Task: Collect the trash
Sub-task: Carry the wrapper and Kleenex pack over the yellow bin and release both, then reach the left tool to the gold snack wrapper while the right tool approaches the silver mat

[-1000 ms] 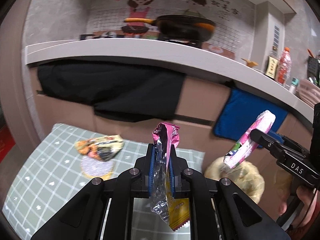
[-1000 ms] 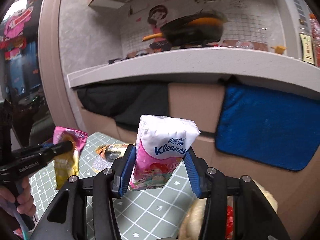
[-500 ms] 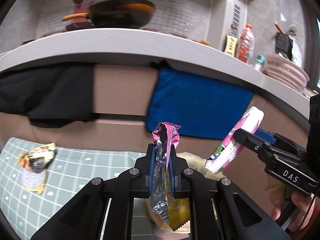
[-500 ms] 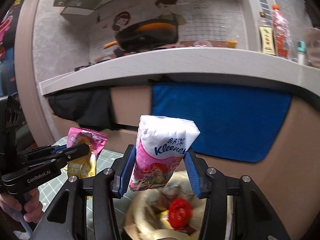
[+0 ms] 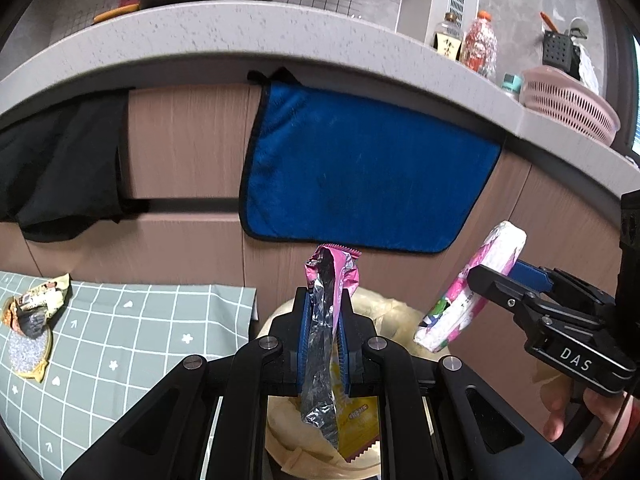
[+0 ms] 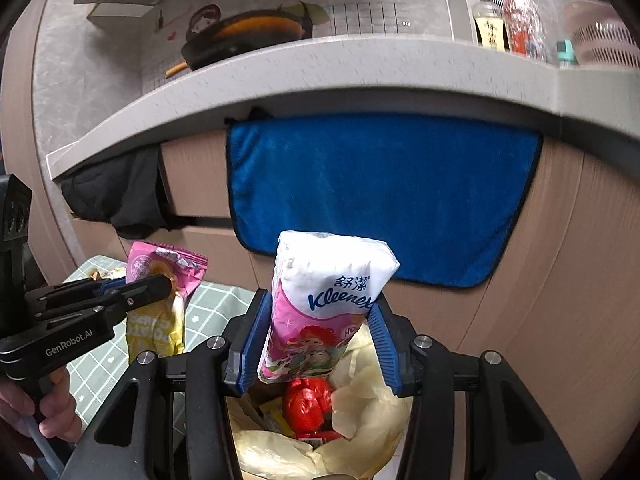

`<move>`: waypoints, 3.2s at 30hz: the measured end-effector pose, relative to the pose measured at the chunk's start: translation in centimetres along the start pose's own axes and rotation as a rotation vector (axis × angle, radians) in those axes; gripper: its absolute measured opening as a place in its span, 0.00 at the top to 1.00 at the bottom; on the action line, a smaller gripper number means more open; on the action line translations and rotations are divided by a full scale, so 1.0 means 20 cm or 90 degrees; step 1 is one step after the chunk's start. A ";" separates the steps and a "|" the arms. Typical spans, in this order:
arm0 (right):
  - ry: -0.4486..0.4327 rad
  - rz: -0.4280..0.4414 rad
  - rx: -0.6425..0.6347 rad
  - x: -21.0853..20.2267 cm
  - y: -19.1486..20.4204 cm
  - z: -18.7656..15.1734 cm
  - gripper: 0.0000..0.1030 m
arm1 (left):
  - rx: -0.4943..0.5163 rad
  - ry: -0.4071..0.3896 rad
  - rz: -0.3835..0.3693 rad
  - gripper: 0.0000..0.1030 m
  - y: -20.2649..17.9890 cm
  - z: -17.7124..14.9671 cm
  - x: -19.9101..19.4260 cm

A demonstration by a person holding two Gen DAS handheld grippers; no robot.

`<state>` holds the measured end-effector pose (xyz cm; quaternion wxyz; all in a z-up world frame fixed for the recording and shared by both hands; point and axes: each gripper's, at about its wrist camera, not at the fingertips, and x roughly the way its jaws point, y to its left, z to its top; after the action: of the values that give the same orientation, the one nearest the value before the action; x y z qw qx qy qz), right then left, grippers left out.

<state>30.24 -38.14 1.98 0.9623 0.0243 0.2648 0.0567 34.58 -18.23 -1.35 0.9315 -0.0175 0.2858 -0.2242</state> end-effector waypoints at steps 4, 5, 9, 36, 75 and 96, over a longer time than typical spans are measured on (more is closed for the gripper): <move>0.018 0.000 0.010 0.06 -0.03 -0.04 0.56 | 0.006 0.010 0.000 0.88 -0.01 -0.02 0.04; 0.022 0.002 0.013 0.08 -0.03 -0.06 0.56 | 0.006 0.013 -0.001 0.88 0.00 -0.03 0.06; 0.035 0.002 0.017 0.12 -0.05 -0.09 0.56 | 0.001 0.029 -0.006 0.88 0.00 -0.05 0.11; 0.051 -0.007 0.029 0.18 -0.03 -0.08 0.39 | -0.050 0.010 -0.041 0.56 0.16 0.02 0.07; -0.053 0.141 -0.202 0.19 1.65 0.36 0.41 | -0.141 -0.159 0.288 0.55 1.67 -0.07 -1.14; 0.073 0.129 -0.155 0.77 1.52 0.23 0.48 | -0.408 0.038 0.230 0.51 2.06 -0.36 -0.18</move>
<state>42.84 -6.11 0.46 0.9309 -0.0693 0.3067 0.1860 44.86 20.95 -12.16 0.8946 -0.2508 0.3672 0.0444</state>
